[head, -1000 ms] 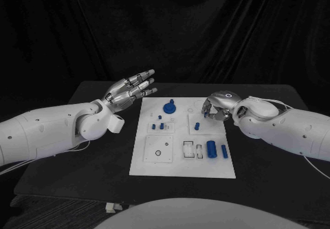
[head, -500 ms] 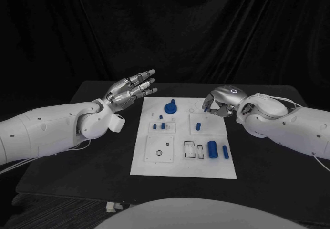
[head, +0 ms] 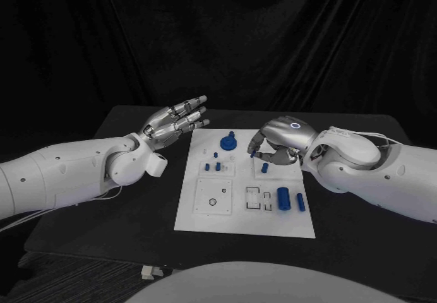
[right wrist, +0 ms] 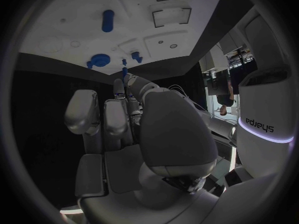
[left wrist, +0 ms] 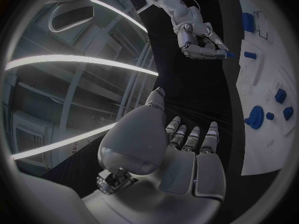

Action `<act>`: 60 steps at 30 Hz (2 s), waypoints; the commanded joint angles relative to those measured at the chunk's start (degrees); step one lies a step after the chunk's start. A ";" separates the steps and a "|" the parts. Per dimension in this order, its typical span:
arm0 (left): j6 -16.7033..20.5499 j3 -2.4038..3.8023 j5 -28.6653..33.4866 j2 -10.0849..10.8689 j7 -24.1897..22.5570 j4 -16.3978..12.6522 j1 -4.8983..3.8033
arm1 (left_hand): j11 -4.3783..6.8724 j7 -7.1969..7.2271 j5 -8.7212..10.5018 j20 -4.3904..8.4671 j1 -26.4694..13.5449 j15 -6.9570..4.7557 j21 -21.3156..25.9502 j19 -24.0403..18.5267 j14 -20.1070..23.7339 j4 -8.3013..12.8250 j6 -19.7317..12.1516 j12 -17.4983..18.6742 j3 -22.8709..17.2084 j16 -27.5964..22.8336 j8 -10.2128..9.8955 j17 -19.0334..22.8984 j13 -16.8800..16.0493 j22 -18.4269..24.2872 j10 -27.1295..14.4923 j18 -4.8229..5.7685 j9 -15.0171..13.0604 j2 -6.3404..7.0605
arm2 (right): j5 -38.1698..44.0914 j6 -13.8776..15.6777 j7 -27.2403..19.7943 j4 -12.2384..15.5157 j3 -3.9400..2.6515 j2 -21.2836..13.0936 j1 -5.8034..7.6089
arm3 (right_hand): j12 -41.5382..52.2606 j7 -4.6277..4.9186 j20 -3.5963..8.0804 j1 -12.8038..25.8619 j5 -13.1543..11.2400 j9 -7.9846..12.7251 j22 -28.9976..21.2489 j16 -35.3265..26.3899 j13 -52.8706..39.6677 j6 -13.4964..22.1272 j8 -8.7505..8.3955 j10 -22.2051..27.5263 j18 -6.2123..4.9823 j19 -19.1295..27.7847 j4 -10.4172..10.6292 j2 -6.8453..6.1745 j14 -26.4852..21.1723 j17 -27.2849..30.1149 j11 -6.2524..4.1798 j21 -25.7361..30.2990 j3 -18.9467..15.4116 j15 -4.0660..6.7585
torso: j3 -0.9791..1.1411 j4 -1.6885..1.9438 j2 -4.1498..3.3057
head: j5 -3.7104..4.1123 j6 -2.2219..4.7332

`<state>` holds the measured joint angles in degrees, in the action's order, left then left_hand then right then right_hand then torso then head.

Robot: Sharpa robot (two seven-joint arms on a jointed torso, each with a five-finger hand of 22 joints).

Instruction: Assemble the parts on the task board

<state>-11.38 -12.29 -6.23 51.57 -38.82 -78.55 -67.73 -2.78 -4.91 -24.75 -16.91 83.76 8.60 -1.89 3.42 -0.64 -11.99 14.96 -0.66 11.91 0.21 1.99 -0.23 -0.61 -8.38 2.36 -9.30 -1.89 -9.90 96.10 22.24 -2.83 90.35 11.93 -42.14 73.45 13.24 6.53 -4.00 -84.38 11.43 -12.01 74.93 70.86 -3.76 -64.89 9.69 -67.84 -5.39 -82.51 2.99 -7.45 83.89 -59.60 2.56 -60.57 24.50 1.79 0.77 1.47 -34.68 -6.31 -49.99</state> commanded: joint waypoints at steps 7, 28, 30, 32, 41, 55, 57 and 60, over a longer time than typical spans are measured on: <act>-0.51 0.05 0.41 0.21 -0.77 -0.05 0.80 | 0.02 -0.04 -0.35 0.11 0.70 0.38 -0.09 0.17 0.11 0.56 -0.12 -0.18 -0.04 0.18 0.29 0.00 -0.01 0.13 -0.24 -0.56 -0.05 -0.08 | 6.11 -2.90 1.37 -0.63 -0.04 3.39 -1.90 | -0.29 -0.09 -0.01 -0.02 -0.35 0.05 7.76 0.40 0.03 0.38 -0.25 0.06 0.16 -0.04 -0.27 -0.58 0.73 -0.36 0.39 -0.41 -0.01 -0.03 | 0.03 0.08 -0.03 | -0.21 -0.01; -0.08 0.05 0.41 0.37 -0.80 0.15 1.31 | 0.07 -0.01 -0.41 0.17 0.64 0.32 0.19 -0.28 0.18 0.78 0.05 -0.18 0.09 0.13 0.34 0.02 -0.01 1.02 -0.26 -0.42 -0.08 -0.13 | 6.90 -2.94 0.92 -5.31 -0.04 10.10 -5.40 | -0.66 0.00 -0.07 -0.11 0.05 0.12 7.90 0.84 0.00 0.63 -0.61 0.06 0.20 -0.16 -0.37 -0.64 0.93 -1.00 0.46 -0.70 0.20 -0.09 | 0.07 0.02 -0.16 | -0.75 -0.01; -0.01 0.05 0.41 0.39 -0.81 0.17 1.31 | 0.06 -0.01 -0.41 0.20 0.58 0.28 0.28 -0.43 0.19 0.79 0.07 -0.19 0.15 0.12 0.34 0.03 -0.01 1.29 -0.26 -0.38 -0.08 -0.15 | 6.91 -2.79 0.88 -5.50 -0.04 10.42 -5.55 | -0.66 0.00 -0.07 -0.11 0.05 0.12 7.90 0.84 0.00 0.63 -0.61 0.06 0.20 -0.16 -0.37 -0.64 0.93 -1.00 0.46 -0.70 0.20 -0.09 | 0.08 0.05 -0.15 | -0.77 -0.01; 0.03 0.05 0.41 0.39 -0.80 0.20 1.32 | 0.05 -0.01 -0.40 0.21 0.55 0.26 0.32 -0.50 0.20 0.80 0.08 -0.19 0.18 0.12 0.35 0.03 -0.02 1.41 -0.25 -0.36 -0.08 -0.16 | 6.91 -2.75 0.95 -5.78 -0.04 10.78 -5.73 | -0.70 0.00 -0.08 -0.14 0.14 0.13 7.94 0.89 -0.01 0.65 -0.65 0.01 0.22 -0.20 -0.40 -0.65 0.95 -1.05 0.45 -0.81 0.23 -0.09 | 0.09 0.07 -0.17 | -0.70 -0.01; -0.01 0.05 0.41 0.31 -0.75 0.27 1.33 | 0.05 -0.02 -0.40 0.21 0.52 0.25 0.33 -0.51 0.19 0.81 0.13 -0.19 0.20 0.13 0.36 0.03 -0.01 1.40 -0.27 -0.33 -0.09 -0.18 | 6.91 -3.12 1.24 -6.67 -0.04 11.62 -7.12 | -0.72 0.01 -0.09 -0.14 0.20 0.14 7.94 0.92 -0.02 0.67 -0.69 -0.03 0.21 -0.19 -0.42 -0.68 0.97 -1.09 0.46 -0.77 0.24 -0.10 | 0.09 0.02 -0.11 | -0.79 -0.01; -0.20 0.05 0.41 0.15 -0.67 0.50 1.35 | 0.05 -0.03 -0.41 0.20 0.51 0.25 0.30 -0.44 0.20 0.84 0.13 -0.18 0.22 0.12 0.36 0.03 -0.01 1.20 -0.29 -0.32 -0.09 -0.21 | 6.91 -2.97 1.33 -7.55 -0.04 12.37 -8.52 | -0.78 0.04 -0.10 -0.13 0.27 0.15 7.97 0.94 -0.03 0.72 -0.77 -0.06 0.22 -0.22 -0.44 -0.72 0.98 -1.12 0.47 -0.83 0.26 -0.11 | 0.04 -0.02 -0.09 | -1.25 -0.01; -0.24 0.05 0.41 0.13 -0.65 0.53 1.36 | 0.05 -0.03 -0.42 0.20 0.51 0.25 0.29 -0.42 0.20 0.85 0.14 -0.18 0.22 0.12 0.36 0.03 -0.01 1.16 -0.28 -0.32 -0.09 -0.21 | 6.91 -2.88 1.34 -7.66 -0.04 12.47 -8.65 | -0.78 0.04 -0.10 -0.13 0.27 0.15 7.97 0.94 -0.03 0.72 -0.77 -0.06 0.22 -0.22 -0.44 -0.72 0.98 -1.12 0.47 -0.83 0.26 -0.11 | 0.06 -0.02 -0.11 | -1.31 -0.01; -0.32 0.05 0.41 0.07 -0.60 0.63 1.38 | 0.05 -0.03 -0.42 0.20 0.51 0.25 0.29 -0.42 0.20 0.85 0.14 -0.18 0.22 0.12 0.36 0.03 -0.01 1.16 -0.28 -0.32 -0.09 -0.21 | 6.91 -2.85 1.36 -7.77 -0.04 12.64 -8.84 | -0.78 0.04 -0.10 -0.13 0.27 0.15 7.97 0.94 -0.03 0.72 -0.77 -0.06 0.22 -0.22 -0.44 -0.72 0.98 -1.12 0.47 -0.83 0.26 -0.11 | 0.06 0.00 -0.12 | -1.32 -0.01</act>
<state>-11.35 -12.29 -6.21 51.76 -38.71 -77.90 -66.44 -2.77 -4.91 -24.96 -16.70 83.99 8.60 -1.88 3.20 -0.64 -11.52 14.96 -0.65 12.06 0.21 1.99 -0.23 -0.60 -7.17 2.35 -9.31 -1.91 -10.13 102.52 19.26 -2.49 82.60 11.92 -29.61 64.82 12.64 6.52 -4.00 -84.59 11.42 -11.84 74.90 71.43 -3.69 -64.47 9.18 -67.92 -5.39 -82.51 2.83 -7.71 83.89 -60.67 2.65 -61.04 24.66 1.79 0.82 1.46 -34.77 -7.60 -49.99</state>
